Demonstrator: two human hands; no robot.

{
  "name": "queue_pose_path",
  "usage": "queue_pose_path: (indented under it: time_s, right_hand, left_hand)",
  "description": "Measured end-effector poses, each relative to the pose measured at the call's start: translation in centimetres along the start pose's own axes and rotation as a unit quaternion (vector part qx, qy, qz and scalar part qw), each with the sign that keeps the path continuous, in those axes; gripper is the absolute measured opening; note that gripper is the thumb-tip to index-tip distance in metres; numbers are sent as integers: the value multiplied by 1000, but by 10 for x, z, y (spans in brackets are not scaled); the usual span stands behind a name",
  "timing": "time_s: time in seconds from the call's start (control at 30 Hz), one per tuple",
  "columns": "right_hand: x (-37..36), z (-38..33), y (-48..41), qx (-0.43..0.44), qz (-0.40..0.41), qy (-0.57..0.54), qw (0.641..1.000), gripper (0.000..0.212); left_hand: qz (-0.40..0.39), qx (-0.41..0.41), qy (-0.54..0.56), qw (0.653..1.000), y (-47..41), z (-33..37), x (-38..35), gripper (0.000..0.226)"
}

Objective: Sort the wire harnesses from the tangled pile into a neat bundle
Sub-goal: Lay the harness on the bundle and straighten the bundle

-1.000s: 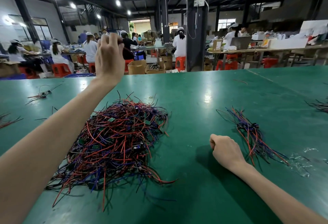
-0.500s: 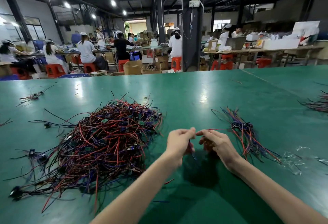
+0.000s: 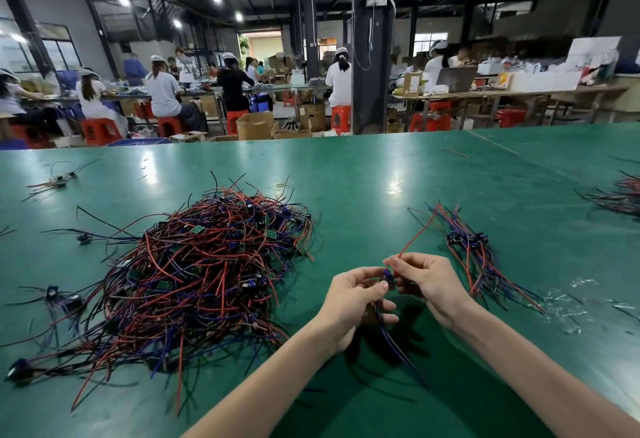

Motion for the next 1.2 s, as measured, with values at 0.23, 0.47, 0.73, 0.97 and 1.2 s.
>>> queue_pose_path:
  time_s: [0.23, 0.47, 0.73, 0.97, 1.2]
  right_hand:
    - [-5, -4, 4, 7, 1, -9, 1000, 8]
    - [-17, -2, 18, -134, -83, -41, 987, 22]
    - [-17, -9, 17, -84, -82, -33, 993, 15]
    - [-27, -8, 27, -109, -125, -26, 986, 15]
    - [-28, -11, 31, -144, -119, -39, 982, 16]
  left_hand:
    - [-34, 44, 33, 998, -1, -5, -2, 5]
    - [23, 19, 84, 996, -4, -7, 2, 31]
    - [-45, 14, -47, 998, -5, 0, 11, 23]
    - [39, -49, -51, 997, -9, 3, 23, 7]
    - [48, -94, -74, 992, -7, 8, 24, 10]
Point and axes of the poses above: each hand's wrist, its own y-axis away from the middle knuckle, its own x-axis out of the back of the hand, z = x × y, the point moved 3 cm from there along -y, towards the middle knuckle, and after that the axes turned 14 degrees about -y, right-handed, at the moved point
